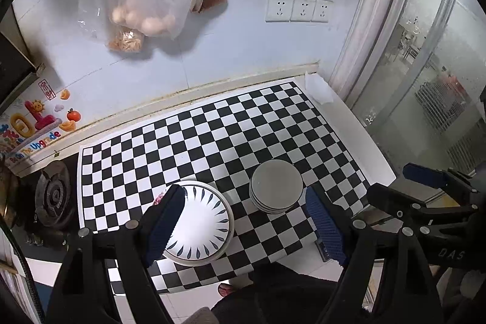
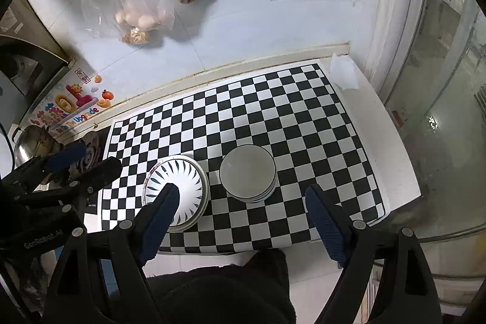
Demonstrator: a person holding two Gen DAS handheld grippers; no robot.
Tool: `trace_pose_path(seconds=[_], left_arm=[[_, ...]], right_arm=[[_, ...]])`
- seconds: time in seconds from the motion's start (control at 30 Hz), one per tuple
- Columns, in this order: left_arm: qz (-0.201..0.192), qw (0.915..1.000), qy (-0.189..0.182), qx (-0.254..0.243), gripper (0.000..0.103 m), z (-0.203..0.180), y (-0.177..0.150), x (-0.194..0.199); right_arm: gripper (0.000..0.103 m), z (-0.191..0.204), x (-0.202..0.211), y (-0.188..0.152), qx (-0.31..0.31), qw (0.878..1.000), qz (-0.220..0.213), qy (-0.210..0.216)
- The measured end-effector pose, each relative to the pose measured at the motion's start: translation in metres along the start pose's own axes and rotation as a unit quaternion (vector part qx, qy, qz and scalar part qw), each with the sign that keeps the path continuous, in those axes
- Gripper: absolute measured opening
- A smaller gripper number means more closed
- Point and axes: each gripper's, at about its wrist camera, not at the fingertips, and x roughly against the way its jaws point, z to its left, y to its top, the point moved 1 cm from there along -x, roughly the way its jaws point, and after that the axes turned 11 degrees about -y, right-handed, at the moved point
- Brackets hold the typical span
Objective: Organize plates and bowls
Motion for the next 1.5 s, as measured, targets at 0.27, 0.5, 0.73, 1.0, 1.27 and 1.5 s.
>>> trace_pose_path(seconds=[0.27,0.5,0.73,1.0,1.27,1.5], left_arm=[[0.003,1.0000,0.001,0.000,0.081,-0.001,-0.002,0.005],[0.015,0.9998,0.006,0.009,0.081,0.002,-0.003,-0.002],[0.073,0.9953,-0.005,0.064,0.081,0.030,0.007,-0.063],[0.185,0.9746,-0.029,0.123,0.081,0.062,0.009,-0.177],[0.272,0.9421,-0.073,0.182,0.081,0.088,0.002,-0.276],[0.321,0.9157,-0.119,0.210,0.081,0.097,-0.011,-0.323]], right_arm=[[0.088,0.003,0.011,0.004,0.011,1.000,-0.008,-0.001],[0.088,0.000,-0.002,0.004,0.008,1.000,0.013,0.008],[0.088,-0.018,-0.041,0.011,-0.015,0.999,0.024,0.036],[0.089,-0.054,-0.149,0.016,-0.074,0.992,0.081,0.057],[0.089,-0.069,-0.276,-0.003,-0.140,0.968,0.183,0.104],[0.088,-0.071,-0.354,-0.023,-0.194,0.931,0.257,0.171]])
